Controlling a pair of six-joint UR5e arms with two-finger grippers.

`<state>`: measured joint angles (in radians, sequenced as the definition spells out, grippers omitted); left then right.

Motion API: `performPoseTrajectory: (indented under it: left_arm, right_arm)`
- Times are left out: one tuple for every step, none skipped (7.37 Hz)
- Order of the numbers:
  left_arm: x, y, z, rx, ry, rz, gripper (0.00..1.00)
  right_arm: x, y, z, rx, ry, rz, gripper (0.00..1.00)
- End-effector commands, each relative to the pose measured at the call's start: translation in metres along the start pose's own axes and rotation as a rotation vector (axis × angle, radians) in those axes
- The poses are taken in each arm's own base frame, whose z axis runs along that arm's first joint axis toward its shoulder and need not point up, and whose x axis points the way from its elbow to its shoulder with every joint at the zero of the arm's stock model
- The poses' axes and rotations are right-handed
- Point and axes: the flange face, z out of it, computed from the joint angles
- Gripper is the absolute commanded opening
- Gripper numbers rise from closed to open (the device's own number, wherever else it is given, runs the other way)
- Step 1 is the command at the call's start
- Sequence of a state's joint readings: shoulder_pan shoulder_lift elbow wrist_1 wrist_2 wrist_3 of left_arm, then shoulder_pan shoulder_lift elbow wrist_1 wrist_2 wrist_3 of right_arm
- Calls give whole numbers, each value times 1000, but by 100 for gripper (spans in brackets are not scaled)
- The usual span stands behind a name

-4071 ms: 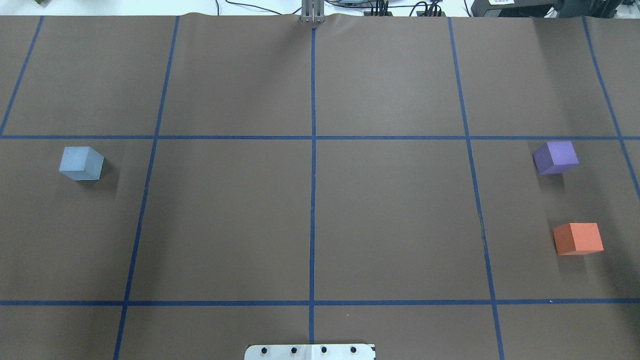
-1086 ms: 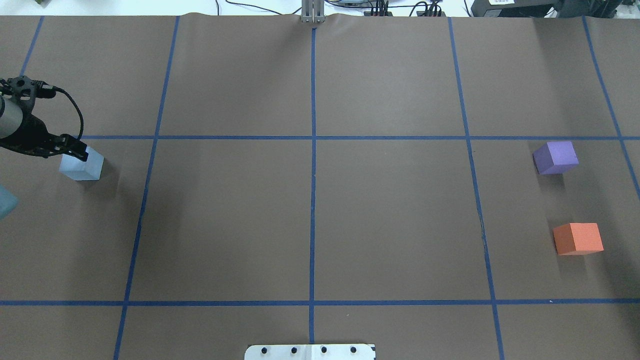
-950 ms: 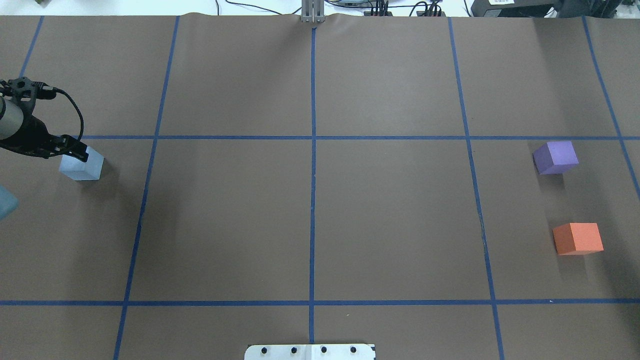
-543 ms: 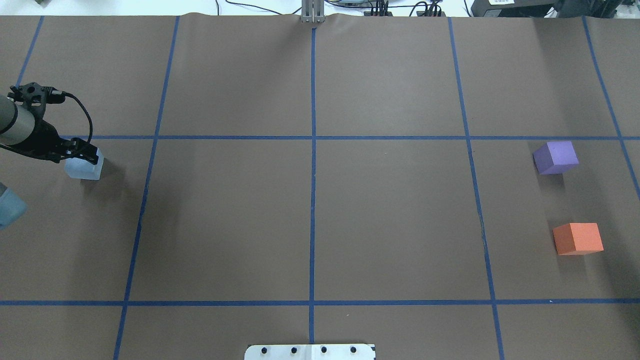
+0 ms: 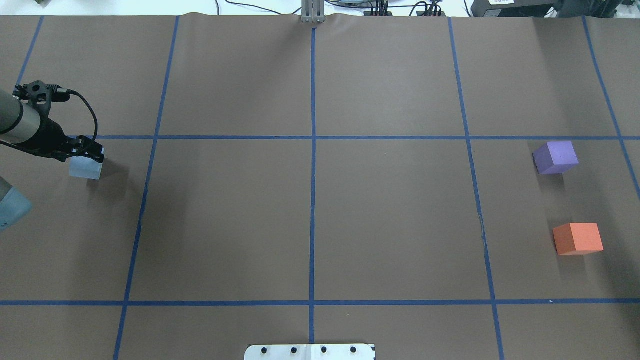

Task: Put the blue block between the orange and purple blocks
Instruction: 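Lower the left gripper onto the light blue cube and close it, then carry the light blue cube with the left gripper toward the table center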

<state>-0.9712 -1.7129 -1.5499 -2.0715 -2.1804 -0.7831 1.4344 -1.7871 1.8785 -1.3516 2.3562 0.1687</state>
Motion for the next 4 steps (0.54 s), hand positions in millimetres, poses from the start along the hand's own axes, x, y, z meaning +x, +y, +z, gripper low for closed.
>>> performPoseTrajectory:
  left_arm:
    - [-2, 1, 1, -1, -6, 3, 100]
    - [-5, 2, 2, -3, -10, 4, 100]
    - [0, 6, 8, -11, -12, 20, 100]
    - [11, 13, 19, -30, -12, 44, 99]
  right_arm:
    - [0, 0, 0, 1, 0, -1, 100]
    - [0, 0, 0, -1, 0, 0, 100]
    - [0, 0, 0, -1, 0, 0, 100]
    - [1, 1, 1, -2, 0, 2, 100]
